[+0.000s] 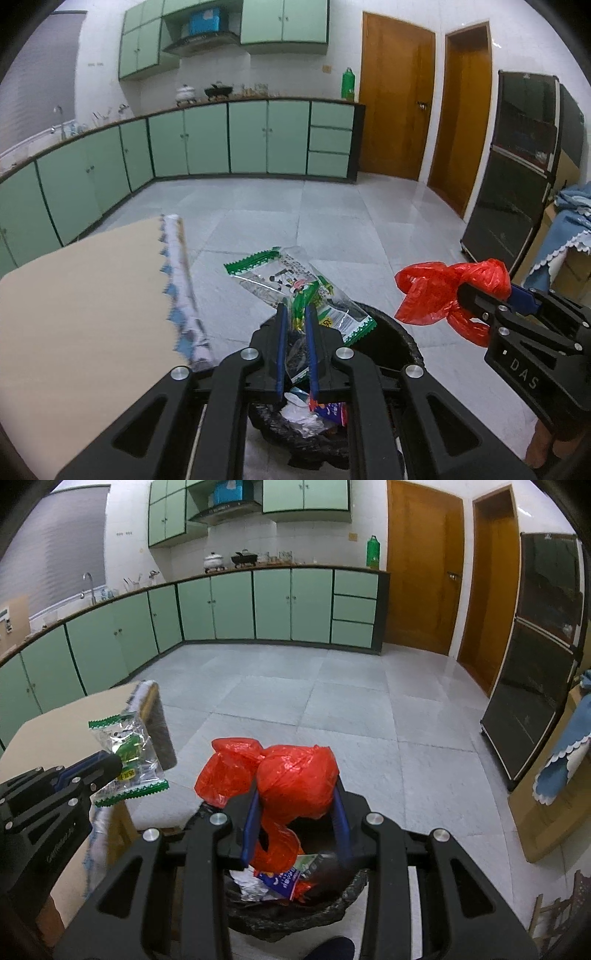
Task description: Collect trash
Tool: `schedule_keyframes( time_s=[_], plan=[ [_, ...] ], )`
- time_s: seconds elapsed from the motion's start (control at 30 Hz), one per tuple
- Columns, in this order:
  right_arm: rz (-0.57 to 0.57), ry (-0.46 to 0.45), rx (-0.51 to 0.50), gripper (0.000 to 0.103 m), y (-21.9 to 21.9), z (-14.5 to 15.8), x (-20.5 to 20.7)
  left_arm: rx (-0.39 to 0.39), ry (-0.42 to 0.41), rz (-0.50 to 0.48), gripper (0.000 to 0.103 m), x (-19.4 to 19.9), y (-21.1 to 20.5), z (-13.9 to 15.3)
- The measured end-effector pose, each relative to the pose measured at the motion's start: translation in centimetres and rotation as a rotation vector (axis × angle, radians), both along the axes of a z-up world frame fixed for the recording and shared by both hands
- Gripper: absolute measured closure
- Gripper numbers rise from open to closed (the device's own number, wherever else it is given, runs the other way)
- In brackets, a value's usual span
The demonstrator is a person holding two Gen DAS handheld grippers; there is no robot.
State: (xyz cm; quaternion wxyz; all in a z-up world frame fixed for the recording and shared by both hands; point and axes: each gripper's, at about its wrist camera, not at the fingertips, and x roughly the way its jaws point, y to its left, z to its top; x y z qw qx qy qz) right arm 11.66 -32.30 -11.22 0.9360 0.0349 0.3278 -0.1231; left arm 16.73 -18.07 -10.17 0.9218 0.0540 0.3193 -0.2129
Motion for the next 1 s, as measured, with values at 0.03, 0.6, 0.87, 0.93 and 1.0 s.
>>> schedule_keyframes(
  time_s=[0.03, 0.6, 0.87, 0.93, 1.0],
  plan=[
    [0.000, 0.011, 0.003, 0.070, -0.2, -0.3, 0.3, 0.005, 0.014, -0.005, 0.092, 0.4, -0.3, -0.3],
    [-0.033, 0.092, 0.036, 0.056, -2.1, -4.0, 2.5, 0.020, 0.112, -0.038, 0.061, 2.0, -2.5, -2.7],
    [-0.041, 0.081, 0.032, 0.038, -2.2, -3.9, 1.9, 0.000, 0.091, -0.016, 0.053, 2.0, -1.4, -1.8],
    [-0.046, 0.068, 0.024, 0.030, -2.2, -3.4, 1.6, -0.009, 0.078, -0.009, 0.048, 1.8, -1.0, -1.3],
    [-0.050, 0.058, 0.016, 0.023, -2.0, -2.9, 1.3, -0.028, 0.066, -0.001, 0.043, 1.5, -0.2, -0.6]
  ],
)
